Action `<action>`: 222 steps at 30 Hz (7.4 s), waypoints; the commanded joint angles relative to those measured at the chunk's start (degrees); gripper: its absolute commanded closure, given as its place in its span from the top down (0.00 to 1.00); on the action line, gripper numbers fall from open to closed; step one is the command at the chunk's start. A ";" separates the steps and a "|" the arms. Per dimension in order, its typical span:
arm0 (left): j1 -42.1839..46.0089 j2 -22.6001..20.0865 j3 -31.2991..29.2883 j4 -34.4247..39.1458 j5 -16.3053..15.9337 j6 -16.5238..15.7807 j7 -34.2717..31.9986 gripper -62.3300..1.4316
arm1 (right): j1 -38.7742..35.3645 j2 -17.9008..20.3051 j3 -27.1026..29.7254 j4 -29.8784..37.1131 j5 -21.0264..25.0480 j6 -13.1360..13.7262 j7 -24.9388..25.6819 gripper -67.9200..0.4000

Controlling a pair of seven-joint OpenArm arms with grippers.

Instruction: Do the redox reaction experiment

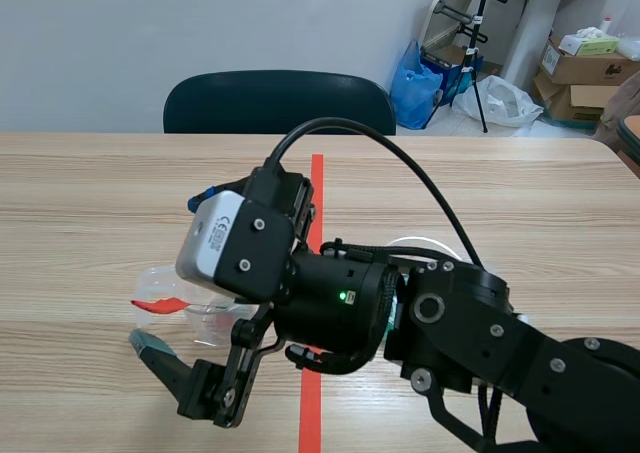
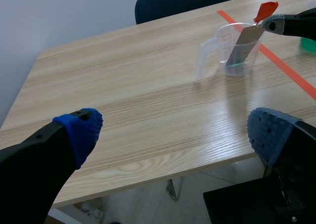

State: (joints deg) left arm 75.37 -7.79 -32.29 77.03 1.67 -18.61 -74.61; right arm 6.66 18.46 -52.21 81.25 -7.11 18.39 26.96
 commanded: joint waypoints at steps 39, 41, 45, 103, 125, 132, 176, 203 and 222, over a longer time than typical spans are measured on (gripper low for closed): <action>0.07 0.28 -0.57 0.66 -0.17 0.04 -0.96 1.00 | 1.16 0.28 2.43 1.16 0.70 -2.49 1.25 0.02; 0.07 0.28 -0.57 0.66 -0.17 0.04 -0.96 1.00 | 1.27 0.28 2.43 1.29 0.90 -2.36 1.27 0.02; 0.07 0.28 -0.57 0.66 -0.17 0.04 -0.96 1.00 | 1.53 0.26 2.45 1.31 1.57 -2.05 0.81 0.02; 0.07 0.28 -0.57 0.66 -0.15 0.04 -0.96 1.00 | 11.43 0.26 11.80 28.30 40.17 3.74 -47.80 0.02; 0.07 0.28 -0.57 0.66 -0.15 0.04 -0.96 1.00 | 11.43 0.26 11.80 28.30 40.17 3.74 -46.95 0.02; 0.07 0.26 -0.57 0.66 -0.15 0.04 -0.96 1.00 | 11.43 0.26 11.80 28.30 40.17 3.74 -46.95 0.02; 0.07 0.28 -0.57 0.66 -0.15 0.04 -0.96 1.00 | 11.41 0.26 11.80 28.30 40.17 3.74 -46.97 0.02; 0.07 0.28 -0.57 0.63 -0.13 0.02 -0.81 1.00 | 11.41 0.26 11.78 28.30 40.19 3.74 -46.97 0.02; 0.07 0.26 -0.57 0.61 -0.15 0.02 -0.79 1.00 | 11.37 0.28 11.80 28.30 40.19 3.74 -46.95 0.02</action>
State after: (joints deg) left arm 75.37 -7.79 -32.29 77.03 1.91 -18.61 -74.59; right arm 17.23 18.59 -40.60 109.12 32.58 22.31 -20.88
